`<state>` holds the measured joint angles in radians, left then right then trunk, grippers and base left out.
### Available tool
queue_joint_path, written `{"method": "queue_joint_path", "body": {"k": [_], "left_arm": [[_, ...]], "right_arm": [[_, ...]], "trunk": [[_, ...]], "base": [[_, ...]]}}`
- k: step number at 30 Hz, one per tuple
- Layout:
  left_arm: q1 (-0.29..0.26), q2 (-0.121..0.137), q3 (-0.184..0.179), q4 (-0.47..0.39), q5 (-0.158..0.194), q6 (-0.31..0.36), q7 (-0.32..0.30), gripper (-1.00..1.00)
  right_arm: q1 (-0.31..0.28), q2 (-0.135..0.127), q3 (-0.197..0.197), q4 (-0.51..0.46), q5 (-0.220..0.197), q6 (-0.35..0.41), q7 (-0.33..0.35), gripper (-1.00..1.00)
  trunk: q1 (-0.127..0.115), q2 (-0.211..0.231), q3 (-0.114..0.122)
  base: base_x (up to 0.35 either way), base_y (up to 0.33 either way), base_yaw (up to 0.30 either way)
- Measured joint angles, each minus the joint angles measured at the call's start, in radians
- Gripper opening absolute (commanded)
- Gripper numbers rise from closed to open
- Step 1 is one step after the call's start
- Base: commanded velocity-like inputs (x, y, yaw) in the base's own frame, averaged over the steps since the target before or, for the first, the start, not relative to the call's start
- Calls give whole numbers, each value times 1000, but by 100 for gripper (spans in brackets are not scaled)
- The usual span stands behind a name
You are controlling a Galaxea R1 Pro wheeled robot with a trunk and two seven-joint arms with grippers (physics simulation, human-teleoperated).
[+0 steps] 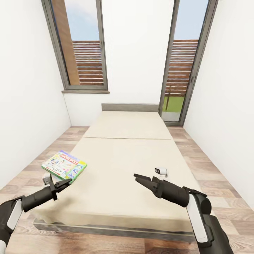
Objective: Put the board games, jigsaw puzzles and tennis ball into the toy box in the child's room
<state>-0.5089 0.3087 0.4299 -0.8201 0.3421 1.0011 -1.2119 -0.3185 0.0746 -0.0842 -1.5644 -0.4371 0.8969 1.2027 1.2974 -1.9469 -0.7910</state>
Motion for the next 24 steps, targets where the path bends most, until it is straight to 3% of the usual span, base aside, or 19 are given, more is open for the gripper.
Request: {"method": "queue_joint_path", "body": {"k": [4,6,9,14,21,24], "left_arm": [[0,17,-13,-75,0,22,-2,-100],[0,21,-33,-83,0,22,-2,-100],[0,50,-65,-89,-1,22,-2,-100],[0,75,-82,-91,0,22,-2,-100],[0,78,-84,-91,-1,21,-2,-100],[0,79,-84,-91,-1,21,-2,-100]], "right_arm": [[0,0,-2,1,1,-6,-2,100],[0,1,-2,2,1,-8,-3,100],[0,2,-1,5,0,-22,-2,100],[0,9,5,-7,8,-73,-15,100],[0,16,11,-11,10,15,-138,100],[0,14,7,-5,1,28,-146,100]], "trunk": [[-15,28,13],[-23,42,19],[-35,63,28],[-54,98,44],[-81,147,66],[-92,168,75]], "base": [[0,0,0],[0,0,0],[0,0,0],[0,0,0],[0,0,0],[0,0,0]]}}
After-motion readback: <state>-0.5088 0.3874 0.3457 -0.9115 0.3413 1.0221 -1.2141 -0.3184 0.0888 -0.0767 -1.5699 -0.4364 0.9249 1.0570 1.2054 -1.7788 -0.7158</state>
